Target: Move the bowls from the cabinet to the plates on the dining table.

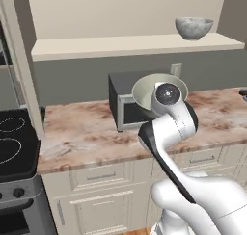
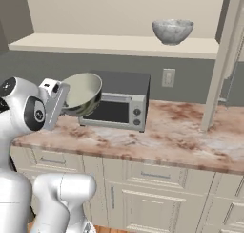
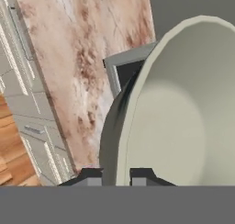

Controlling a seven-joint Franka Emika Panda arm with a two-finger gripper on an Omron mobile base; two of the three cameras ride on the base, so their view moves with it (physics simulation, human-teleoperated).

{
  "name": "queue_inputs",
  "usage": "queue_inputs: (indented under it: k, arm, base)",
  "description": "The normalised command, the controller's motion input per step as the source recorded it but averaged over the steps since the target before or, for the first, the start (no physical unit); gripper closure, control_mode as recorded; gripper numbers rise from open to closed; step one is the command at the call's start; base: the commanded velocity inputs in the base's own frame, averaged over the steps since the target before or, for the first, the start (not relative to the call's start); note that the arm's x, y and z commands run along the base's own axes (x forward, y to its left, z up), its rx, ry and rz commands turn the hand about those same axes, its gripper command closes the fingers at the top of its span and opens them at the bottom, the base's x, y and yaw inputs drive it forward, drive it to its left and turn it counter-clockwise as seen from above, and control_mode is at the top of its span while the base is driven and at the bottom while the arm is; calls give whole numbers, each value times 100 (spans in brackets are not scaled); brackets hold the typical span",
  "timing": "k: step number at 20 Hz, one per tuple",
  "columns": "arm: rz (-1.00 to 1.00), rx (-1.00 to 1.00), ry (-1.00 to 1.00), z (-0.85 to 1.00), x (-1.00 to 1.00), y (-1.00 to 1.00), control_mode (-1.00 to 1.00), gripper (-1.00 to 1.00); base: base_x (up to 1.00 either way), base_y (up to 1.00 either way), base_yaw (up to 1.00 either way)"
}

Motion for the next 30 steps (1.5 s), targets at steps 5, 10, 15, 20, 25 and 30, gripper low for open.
queue_inputs:
  k: [5,10,15,20,25,30]
  arm:
    - [0,0,0,0,0,0,100,100]
    - [0,0,0,0,0,0,100,100]
    - [0,0,0,0,0,0,100,100]
    - [0,0,0,0,0,0,100,100]
    - [0,0,0,0,0,0,100,100]
    - [0,0,0,0,0,0,100,100]
  base:
    - [-83,50,0]
    - [-44,34,-10]
    - [-17,11,-31]
    - [-3,0,-53]
    - [-4,-1,-56]
    - [-6,-11,-53]
